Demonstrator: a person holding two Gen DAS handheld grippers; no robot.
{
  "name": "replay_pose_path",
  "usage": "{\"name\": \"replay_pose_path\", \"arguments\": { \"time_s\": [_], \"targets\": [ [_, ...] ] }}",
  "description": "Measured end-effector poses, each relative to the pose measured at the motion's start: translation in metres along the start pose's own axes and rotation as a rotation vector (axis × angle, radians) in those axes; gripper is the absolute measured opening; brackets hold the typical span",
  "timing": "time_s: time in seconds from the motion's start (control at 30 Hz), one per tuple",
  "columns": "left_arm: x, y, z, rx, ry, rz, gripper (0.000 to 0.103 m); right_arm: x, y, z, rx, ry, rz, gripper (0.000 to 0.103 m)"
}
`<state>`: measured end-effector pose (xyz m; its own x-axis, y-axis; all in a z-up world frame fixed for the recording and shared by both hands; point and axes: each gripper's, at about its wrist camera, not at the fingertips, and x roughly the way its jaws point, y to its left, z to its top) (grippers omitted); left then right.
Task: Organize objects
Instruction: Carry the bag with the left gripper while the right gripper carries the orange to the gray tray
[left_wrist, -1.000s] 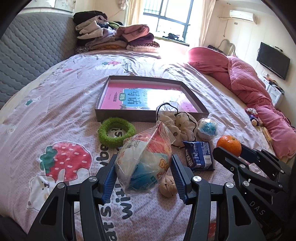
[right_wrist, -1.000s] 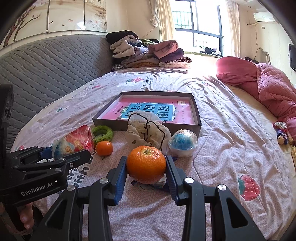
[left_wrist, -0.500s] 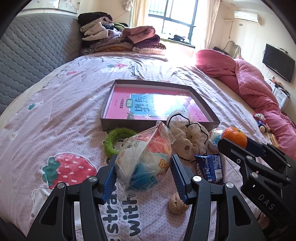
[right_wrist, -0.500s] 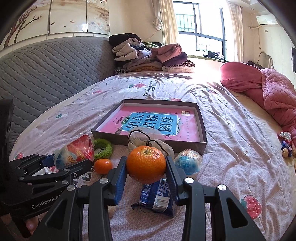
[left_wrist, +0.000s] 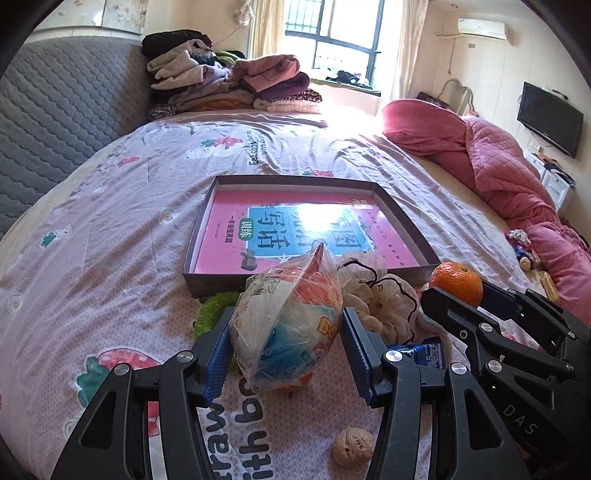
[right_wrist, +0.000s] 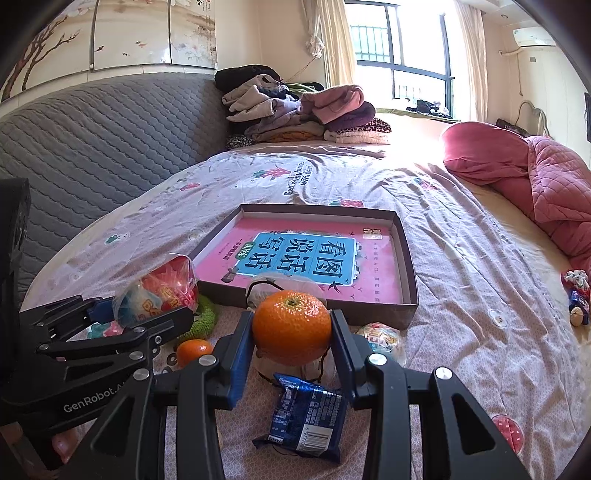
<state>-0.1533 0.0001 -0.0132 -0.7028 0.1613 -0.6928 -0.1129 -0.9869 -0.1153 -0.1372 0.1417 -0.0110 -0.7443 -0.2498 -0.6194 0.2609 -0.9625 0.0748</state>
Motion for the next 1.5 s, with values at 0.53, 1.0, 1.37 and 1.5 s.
{"name": "replay_pose_path", "arguments": {
  "time_s": [0.53, 1.0, 1.37, 1.5],
  "targets": [
    [-0.001, 0.008, 0.035, -0.003, -0.011, 0.033, 0.057, 0.012, -0.026, 0.039, 0.016, -0.042, -0.021, 0.040],
    [0.022, 0.013, 0.085, -0.047, -0.007, 0.066, 0.057, 0.016, -0.049, 0.075, 0.030, -0.068, -0.013, 0.040],
    [0.057, 0.016, 0.102, -0.037, -0.006, 0.024, 0.057, 0.046, -0.055, 0.093, 0.008, -0.041, -0.026, 0.040],
    [0.073, 0.020, 0.102, -0.033, 0.011, 0.024, 0.057, 0.056, -0.053, 0.092, -0.004, -0.033, -0.028, 0.040]
  ]
}}
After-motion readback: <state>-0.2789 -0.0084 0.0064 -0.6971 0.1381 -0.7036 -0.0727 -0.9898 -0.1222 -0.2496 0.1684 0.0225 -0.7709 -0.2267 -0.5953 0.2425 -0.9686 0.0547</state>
